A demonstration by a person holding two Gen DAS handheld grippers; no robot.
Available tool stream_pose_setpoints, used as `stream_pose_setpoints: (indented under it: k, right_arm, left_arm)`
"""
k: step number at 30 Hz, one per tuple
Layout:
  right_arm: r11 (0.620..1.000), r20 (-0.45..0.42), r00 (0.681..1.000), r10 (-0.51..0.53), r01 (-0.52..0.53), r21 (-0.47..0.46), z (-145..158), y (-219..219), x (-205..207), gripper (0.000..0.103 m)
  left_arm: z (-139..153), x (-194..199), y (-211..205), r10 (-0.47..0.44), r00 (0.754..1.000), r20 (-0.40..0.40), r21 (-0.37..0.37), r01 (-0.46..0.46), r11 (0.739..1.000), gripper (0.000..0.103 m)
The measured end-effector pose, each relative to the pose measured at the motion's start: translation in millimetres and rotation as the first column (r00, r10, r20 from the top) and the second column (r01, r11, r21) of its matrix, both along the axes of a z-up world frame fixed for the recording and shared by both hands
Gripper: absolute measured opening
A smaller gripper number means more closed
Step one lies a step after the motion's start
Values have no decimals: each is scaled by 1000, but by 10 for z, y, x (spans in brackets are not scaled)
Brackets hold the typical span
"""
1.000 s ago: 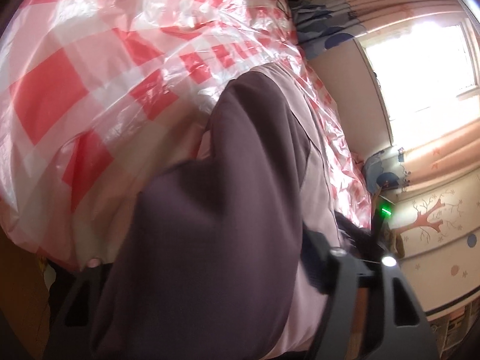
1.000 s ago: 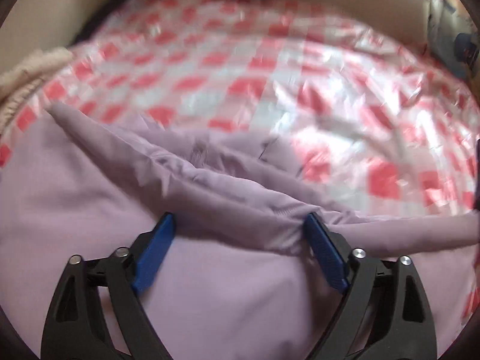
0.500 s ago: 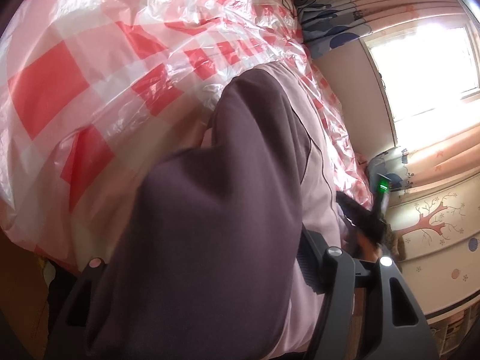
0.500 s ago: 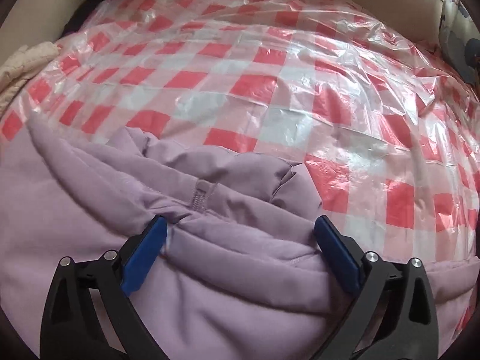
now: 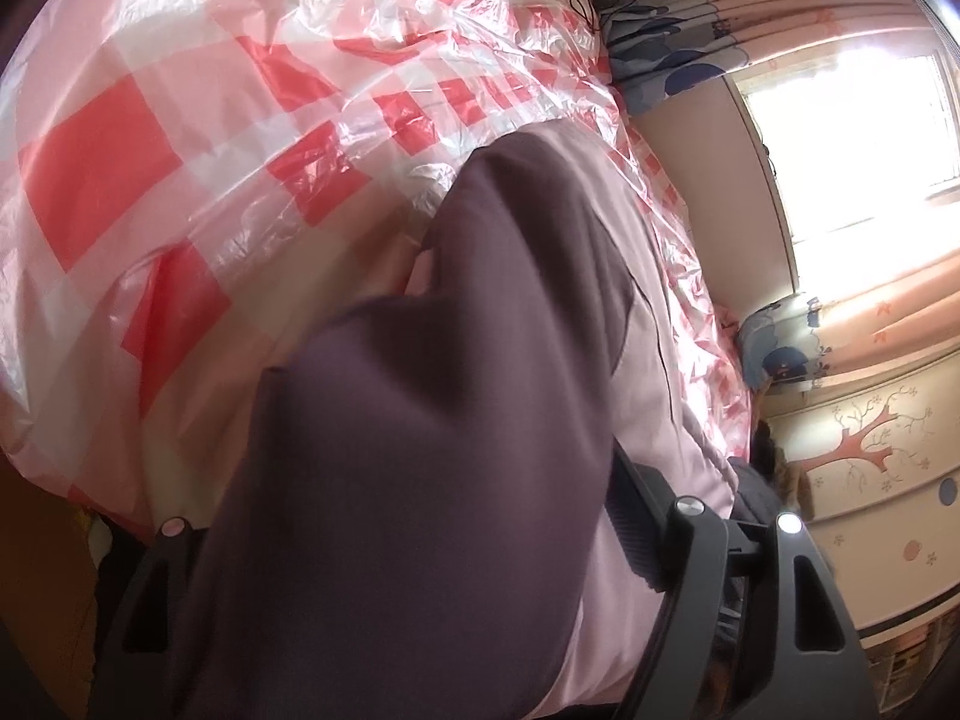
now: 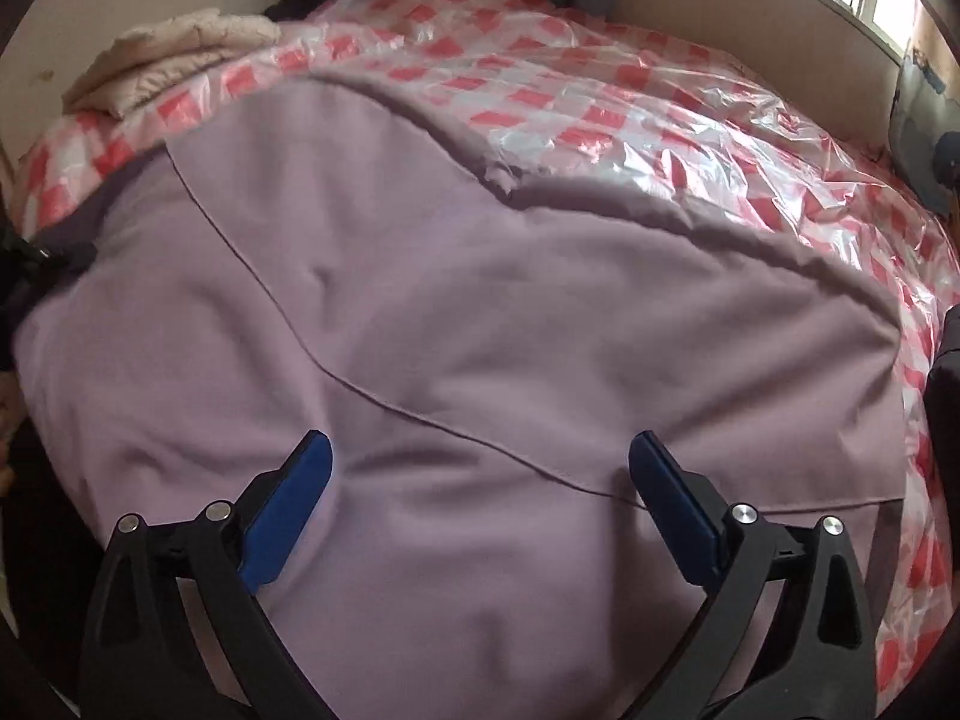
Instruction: Fold large clothes
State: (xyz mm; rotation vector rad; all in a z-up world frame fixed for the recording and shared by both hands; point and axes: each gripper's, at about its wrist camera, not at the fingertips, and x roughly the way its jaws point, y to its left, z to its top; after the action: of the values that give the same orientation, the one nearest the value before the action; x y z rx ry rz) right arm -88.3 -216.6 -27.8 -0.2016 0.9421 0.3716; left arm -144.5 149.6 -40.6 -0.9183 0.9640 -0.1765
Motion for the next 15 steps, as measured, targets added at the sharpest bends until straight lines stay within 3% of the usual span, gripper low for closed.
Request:
stream_pose_setpoints:
  k: [3, 5, 7, 11, 13, 15]
  right_arm:
    - [999, 44, 999, 30, -29, -33, 125, 61, -281, 96]
    - [993, -6, 999, 49, -49, -108, -75, 125, -361, 96]
    - [995, -8, 999, 45, -46, -86, -131, 64, -398, 96]
    - [1000, 45, 999, -7, 8, -15, 79, -81, -490, 96]
    - [997, -17, 1000, 15, -17, -80, -82, -5, -434, 96]
    - [995, -13, 1000, 22, -23, -102, -165, 34, -444, 96]
  left_arm:
    - [-14, 5, 18, 7, 1000, 0, -11, -7, 1000, 71]
    - [-7, 5, 7, 7, 1000, 3, -9, -7, 1000, 71]
    - [5, -17, -9, 10, 1000, 4, 4, -10, 1000, 71]
    - [4, -29, -9, 23, 1000, 7, -8, -23, 1000, 71]
    - [-1, -37, -26, 34, 999, 15, -6, -33, 999, 72]
    - [14, -51, -38, 35, 999, 29, 12, -36, 999, 72]
